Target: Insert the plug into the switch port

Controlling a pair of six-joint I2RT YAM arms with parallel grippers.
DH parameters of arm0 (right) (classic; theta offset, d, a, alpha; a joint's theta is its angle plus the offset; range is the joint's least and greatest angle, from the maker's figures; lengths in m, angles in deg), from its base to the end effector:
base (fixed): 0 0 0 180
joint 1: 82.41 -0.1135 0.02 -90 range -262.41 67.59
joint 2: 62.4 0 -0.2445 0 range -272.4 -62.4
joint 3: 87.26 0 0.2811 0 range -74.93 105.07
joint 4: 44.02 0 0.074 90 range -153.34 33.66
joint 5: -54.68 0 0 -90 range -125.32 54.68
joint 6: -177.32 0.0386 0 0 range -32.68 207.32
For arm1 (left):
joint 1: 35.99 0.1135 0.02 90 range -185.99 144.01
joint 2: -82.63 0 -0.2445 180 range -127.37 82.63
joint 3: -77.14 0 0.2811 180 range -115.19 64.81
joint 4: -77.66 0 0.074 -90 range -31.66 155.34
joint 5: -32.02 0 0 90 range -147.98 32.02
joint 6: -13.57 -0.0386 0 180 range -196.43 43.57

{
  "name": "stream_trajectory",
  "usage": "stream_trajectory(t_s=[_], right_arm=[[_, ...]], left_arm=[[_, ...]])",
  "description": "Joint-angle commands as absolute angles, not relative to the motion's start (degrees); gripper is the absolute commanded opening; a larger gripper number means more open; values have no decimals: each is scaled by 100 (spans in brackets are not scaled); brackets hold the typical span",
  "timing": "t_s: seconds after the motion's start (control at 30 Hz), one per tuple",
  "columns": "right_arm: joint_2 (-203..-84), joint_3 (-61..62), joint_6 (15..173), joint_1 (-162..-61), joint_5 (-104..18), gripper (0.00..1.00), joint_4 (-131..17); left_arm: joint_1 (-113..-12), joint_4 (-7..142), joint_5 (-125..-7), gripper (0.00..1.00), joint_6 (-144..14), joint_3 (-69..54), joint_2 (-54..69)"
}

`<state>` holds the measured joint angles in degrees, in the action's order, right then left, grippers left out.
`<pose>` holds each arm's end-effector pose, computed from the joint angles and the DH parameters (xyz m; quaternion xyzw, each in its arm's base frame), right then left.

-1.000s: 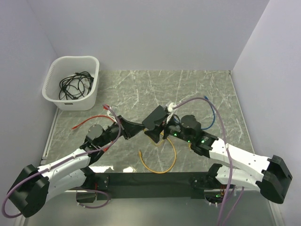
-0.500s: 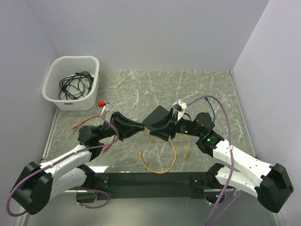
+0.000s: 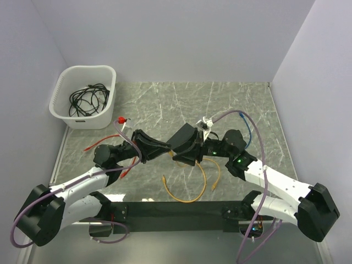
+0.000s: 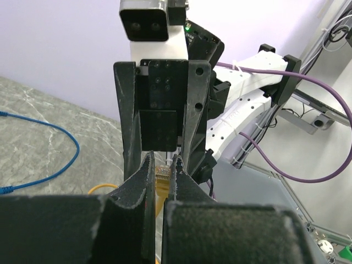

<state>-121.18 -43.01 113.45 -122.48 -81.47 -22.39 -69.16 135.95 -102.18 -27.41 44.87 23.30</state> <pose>0.1851 0.1921 0.2645 -0.3655 0.5689 0.5939 0.4360 0.1799 -0.1498 0.2486 0.2620 0.4955 -0.6698 0.4871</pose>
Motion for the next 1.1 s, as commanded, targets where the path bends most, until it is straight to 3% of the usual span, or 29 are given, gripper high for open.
stream_trajectory(t_s=[0.0,0.4,0.73,0.97,1.07], right_arm=[[-12172,-4004,11395,-12336,-8173,53,-1899],[-12252,-3802,11378,-12503,-7795,44,-1925],[-12445,-3626,11184,-12714,-7628,23,-2206],[-12261,-3688,11026,-12732,-7513,21,-2417],[-12182,-3740,10982,-12732,-7478,33,-2488]], left_arm=[[-6895,14014,-10315,1,-2747,4231,2295],[-6895,13969,-10262,0,-2765,4258,2199],[-6895,13777,-10139,1,-2844,4284,2304],[-6895,13513,-10034,0,-3002,4301,2462],[-6895,13451,-9999,1,-3028,4310,2515]])
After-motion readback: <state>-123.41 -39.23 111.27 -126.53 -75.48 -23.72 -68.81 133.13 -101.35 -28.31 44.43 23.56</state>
